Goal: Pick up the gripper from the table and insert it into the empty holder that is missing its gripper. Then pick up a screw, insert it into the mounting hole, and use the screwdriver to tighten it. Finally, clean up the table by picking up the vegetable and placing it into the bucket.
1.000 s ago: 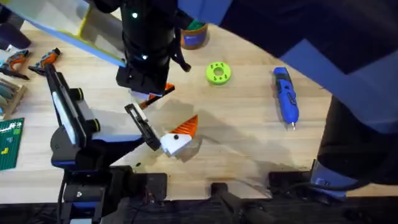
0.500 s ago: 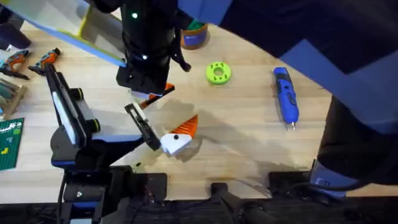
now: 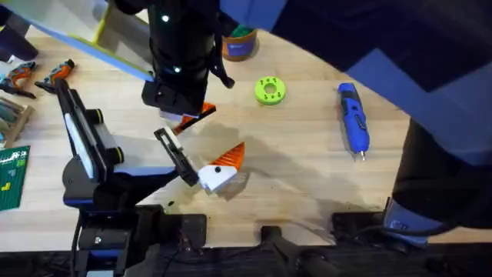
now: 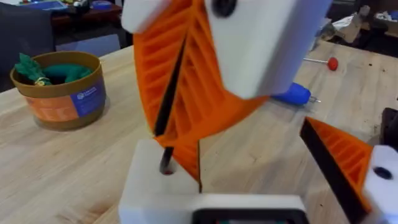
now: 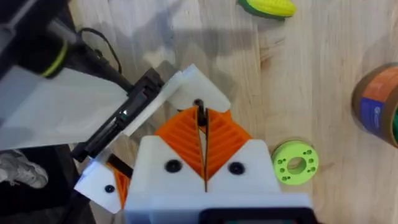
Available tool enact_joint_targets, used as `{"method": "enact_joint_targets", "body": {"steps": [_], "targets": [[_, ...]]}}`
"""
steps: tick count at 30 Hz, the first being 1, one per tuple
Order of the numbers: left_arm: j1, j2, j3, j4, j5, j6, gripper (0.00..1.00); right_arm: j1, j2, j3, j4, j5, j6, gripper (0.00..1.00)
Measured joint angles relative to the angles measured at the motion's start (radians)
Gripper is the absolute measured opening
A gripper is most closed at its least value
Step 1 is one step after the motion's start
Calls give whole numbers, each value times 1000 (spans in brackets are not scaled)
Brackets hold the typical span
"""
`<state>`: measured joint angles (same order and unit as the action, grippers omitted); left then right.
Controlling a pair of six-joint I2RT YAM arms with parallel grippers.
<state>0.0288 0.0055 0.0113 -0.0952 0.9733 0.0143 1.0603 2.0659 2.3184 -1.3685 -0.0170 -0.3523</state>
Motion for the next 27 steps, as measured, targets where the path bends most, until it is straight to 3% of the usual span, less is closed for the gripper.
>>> {"method": "enact_joint_targets", "body": {"steps": [27], "targets": [[0, 0, 0, 0, 0, 0, 986, 0, 0, 0, -15, -3, 0, 7]]}}
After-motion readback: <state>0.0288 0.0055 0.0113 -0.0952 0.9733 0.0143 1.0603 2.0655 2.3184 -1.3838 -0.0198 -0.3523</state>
